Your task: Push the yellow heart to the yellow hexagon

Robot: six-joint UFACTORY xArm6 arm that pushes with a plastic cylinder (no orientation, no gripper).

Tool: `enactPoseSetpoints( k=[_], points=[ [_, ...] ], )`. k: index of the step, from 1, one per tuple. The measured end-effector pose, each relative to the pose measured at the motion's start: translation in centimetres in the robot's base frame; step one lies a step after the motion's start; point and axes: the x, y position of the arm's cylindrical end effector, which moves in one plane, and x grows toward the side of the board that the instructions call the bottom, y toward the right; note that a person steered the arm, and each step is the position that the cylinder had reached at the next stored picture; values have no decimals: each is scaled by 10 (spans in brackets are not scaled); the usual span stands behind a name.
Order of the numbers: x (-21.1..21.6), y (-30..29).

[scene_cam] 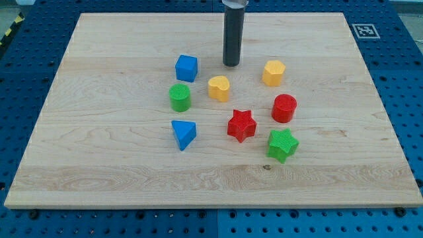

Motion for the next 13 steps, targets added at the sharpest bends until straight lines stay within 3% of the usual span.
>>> enactPoseSetpoints(
  k=[6, 8, 10, 11, 12, 13],
  points=[
    [7, 1],
    [10, -34],
    [42, -79],
    [93, -71],
    [105, -46],
    [79, -46]
  ],
)
